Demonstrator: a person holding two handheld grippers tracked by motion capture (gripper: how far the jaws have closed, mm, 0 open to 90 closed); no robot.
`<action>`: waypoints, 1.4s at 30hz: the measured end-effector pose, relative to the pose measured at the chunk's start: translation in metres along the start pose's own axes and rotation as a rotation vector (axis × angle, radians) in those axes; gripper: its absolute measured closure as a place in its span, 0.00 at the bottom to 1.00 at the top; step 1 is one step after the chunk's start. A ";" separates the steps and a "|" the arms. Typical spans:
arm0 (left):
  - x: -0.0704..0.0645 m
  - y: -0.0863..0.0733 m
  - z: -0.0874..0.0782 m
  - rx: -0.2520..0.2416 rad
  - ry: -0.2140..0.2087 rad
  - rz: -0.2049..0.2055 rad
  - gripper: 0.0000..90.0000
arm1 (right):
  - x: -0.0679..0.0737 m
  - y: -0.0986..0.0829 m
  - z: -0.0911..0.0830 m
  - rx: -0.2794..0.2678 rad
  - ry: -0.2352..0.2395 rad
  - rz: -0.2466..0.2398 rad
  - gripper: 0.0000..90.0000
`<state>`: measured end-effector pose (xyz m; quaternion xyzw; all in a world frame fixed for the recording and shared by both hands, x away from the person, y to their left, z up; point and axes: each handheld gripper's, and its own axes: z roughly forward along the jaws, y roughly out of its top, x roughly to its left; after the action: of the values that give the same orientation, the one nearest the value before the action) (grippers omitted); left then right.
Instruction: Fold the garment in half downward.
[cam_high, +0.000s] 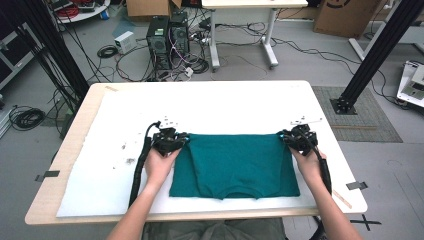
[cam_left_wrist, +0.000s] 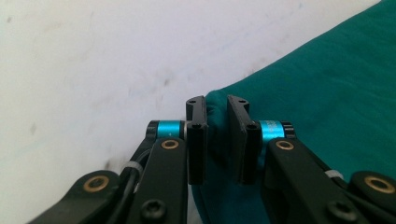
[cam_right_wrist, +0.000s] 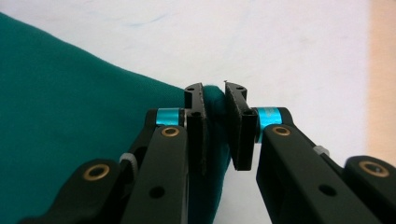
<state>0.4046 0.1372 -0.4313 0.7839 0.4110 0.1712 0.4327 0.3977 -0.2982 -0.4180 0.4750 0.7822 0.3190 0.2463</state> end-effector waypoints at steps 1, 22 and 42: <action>-0.001 0.004 0.006 0.000 0.003 -0.003 0.87 | -0.005 0.003 0.002 0.000 -0.020 -0.004 0.89; 0.016 0.021 -0.006 -0.087 0.061 -0.073 0.54 | -0.042 0.016 -0.002 -0.162 0.008 0.110 0.50; 0.039 -0.026 -0.107 -0.261 0.183 0.000 0.46 | -0.038 0.011 -0.063 -0.335 0.025 0.093 0.30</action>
<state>0.3487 0.2333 -0.3949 0.7022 0.4231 0.2940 0.4914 0.3771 -0.3449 -0.3638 0.4589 0.6984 0.4617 0.2975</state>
